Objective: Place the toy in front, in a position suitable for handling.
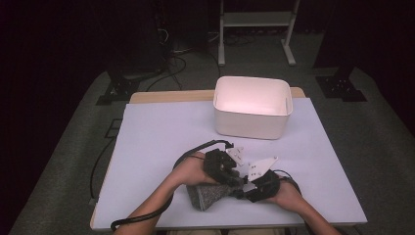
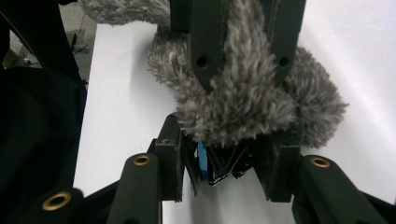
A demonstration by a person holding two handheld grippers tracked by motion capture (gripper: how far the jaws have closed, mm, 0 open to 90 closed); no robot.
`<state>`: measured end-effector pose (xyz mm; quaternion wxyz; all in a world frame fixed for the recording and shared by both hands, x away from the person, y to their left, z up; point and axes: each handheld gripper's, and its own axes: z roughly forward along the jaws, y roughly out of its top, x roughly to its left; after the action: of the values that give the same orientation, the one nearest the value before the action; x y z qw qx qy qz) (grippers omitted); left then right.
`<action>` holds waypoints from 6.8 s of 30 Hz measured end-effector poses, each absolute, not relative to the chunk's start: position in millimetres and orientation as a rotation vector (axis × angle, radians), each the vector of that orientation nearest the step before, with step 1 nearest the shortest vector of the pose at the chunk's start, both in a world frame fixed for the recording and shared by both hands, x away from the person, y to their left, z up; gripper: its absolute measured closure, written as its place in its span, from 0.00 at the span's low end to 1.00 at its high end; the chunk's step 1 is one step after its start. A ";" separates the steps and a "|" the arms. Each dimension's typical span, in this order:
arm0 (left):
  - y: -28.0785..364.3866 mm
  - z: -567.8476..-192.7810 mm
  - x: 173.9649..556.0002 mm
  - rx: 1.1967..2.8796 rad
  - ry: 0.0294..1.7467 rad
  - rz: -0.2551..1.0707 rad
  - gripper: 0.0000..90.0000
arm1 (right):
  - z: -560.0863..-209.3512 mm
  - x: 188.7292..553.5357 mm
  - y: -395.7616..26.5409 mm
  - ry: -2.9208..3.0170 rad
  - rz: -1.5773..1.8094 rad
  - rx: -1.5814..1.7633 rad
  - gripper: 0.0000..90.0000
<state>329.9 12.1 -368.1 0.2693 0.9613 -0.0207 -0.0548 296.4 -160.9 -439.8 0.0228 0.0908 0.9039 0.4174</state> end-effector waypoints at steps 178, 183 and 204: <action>83.2 -406.7 324.5 2.551 0.149 -0.244 0.84 | -450.9 307.8 -146.3 2.898 1.132 0.289 0.22; 70.1 -403.8 321.3 2.563 0.107 -0.238 0.84 | -451.0 303.3 -143.8 2.883 1.090 0.254 0.23; 103.4 -404.3 331.6 2.556 0.240 -0.173 0.84 | -456.1 305.5 -145.5 2.885 1.100 0.211 0.24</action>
<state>331.6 103.4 -404.3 0.2806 0.9535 0.0895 -0.0646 305.5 -145.5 -456.1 0.0234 0.0681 0.9319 0.3554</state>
